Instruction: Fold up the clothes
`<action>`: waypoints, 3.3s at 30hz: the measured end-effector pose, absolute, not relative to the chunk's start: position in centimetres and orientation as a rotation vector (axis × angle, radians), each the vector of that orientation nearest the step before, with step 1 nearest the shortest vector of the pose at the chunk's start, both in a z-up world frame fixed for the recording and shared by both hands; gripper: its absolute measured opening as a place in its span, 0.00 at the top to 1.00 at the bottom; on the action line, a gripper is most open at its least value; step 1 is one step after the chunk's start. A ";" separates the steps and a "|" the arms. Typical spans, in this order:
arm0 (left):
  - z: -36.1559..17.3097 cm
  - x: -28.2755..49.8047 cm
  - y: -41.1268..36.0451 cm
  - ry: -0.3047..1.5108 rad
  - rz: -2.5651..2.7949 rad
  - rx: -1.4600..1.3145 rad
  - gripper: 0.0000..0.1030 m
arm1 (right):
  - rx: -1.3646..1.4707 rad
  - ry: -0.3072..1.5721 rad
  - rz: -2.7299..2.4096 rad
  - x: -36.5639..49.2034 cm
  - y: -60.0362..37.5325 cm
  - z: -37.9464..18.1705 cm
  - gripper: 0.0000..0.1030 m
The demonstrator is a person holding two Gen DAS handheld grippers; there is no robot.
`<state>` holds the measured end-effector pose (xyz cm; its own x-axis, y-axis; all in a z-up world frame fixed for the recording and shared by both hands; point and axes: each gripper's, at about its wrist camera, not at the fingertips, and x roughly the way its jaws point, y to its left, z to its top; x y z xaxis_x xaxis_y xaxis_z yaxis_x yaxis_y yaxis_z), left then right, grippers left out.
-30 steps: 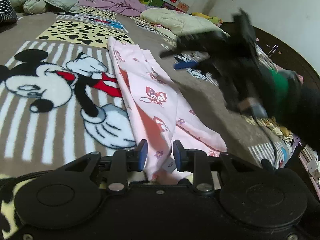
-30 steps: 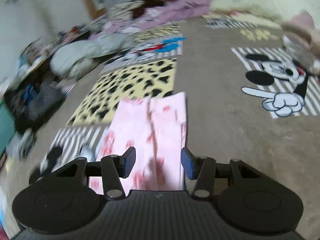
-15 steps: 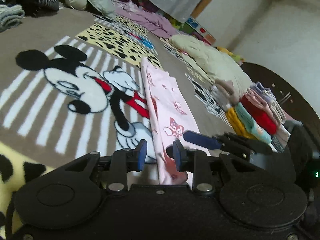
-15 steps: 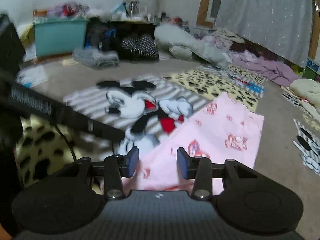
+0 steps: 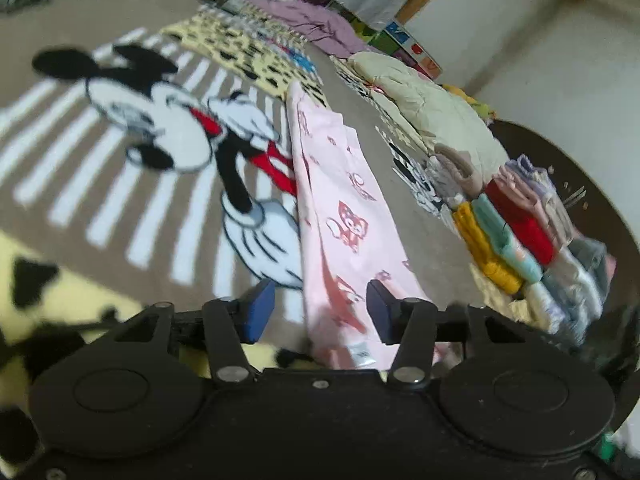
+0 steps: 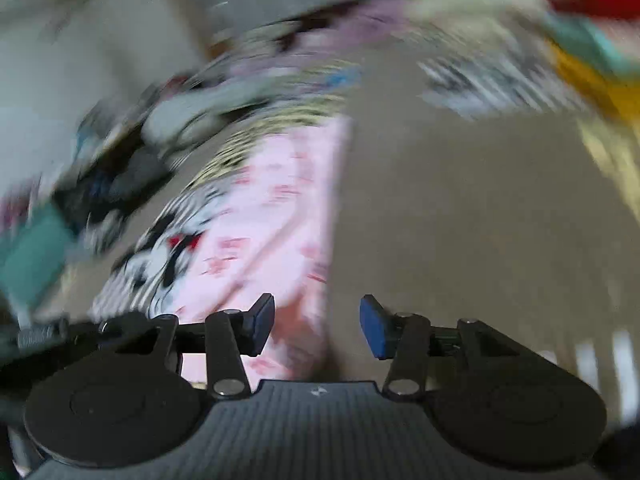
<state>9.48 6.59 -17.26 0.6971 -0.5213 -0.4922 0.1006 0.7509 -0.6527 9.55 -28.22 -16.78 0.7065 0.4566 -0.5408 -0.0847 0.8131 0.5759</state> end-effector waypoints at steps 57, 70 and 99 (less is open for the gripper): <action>-21.7 -4.3 -2.7 0.072 -0.445 1.236 0.45 | -1.008 0.237 0.518 -2.4 -19.1 -18.4 0.46; -22.3 -4.1 -1.2 -0.027 -0.504 1.353 0.49 | -0.814 0.207 0.506 -0.8 -19.6 -16.3 0.47; -8.2 3.8 -0.3 0.409 -0.573 0.507 0.94 | -0.441 0.448 0.717 6.1 -22.6 -3.6 0.85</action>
